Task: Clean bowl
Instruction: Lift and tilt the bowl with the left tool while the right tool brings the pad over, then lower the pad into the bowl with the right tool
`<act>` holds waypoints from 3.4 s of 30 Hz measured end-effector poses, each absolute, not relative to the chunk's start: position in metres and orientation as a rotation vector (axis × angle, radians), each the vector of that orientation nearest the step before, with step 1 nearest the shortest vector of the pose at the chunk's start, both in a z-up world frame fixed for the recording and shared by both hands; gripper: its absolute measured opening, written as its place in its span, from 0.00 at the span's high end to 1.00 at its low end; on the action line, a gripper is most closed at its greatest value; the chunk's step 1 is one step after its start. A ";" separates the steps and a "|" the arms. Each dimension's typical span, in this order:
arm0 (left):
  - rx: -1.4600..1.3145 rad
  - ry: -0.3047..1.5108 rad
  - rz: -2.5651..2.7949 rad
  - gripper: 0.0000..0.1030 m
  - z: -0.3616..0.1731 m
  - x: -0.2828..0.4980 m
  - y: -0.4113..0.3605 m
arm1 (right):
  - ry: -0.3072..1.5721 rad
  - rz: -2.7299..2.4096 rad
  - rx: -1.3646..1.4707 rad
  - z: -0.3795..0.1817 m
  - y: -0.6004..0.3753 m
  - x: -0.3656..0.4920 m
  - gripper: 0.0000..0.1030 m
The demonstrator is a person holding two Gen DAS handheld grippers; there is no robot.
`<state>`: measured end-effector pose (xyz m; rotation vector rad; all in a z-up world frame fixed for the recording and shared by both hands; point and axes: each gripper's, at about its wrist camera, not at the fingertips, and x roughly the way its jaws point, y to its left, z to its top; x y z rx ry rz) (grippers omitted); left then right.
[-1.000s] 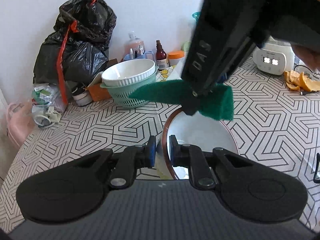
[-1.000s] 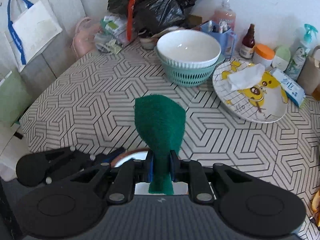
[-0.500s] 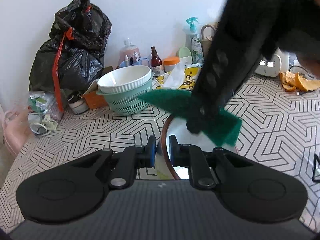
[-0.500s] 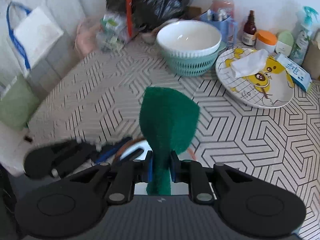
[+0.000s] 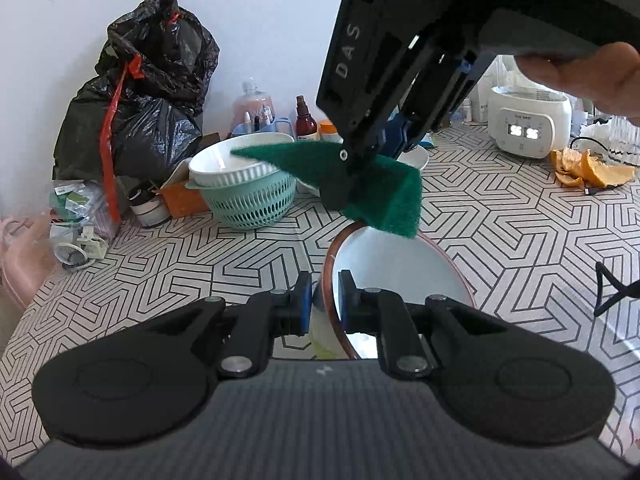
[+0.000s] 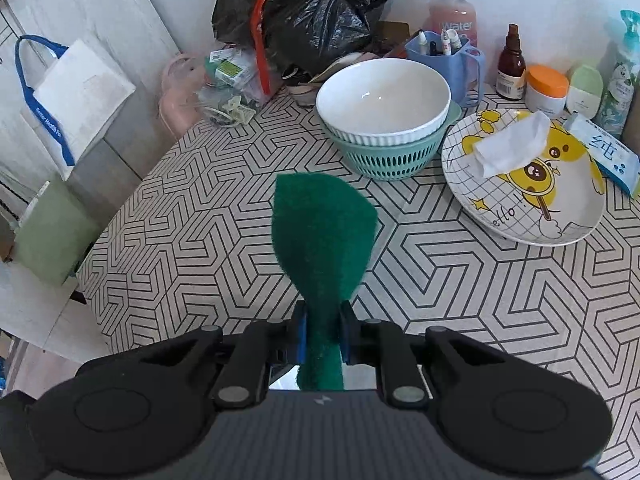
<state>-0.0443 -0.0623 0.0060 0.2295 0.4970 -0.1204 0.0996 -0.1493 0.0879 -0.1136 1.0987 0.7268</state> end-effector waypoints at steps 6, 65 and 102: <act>0.260 0.495 -0.112 0.88 0.004 -0.043 -0.064 | 1.116 0.782 -0.091 0.084 -0.144 0.096 0.85; -0.232 0.676 -0.141 0.71 0.015 -0.010 0.042 | 1.168 0.750 -0.523 0.051 -0.131 0.060 0.45; -0.011 0.804 -0.222 0.58 -0.011 0.015 -0.033 | 1.194 0.654 0.166 0.072 -0.251 0.076 0.29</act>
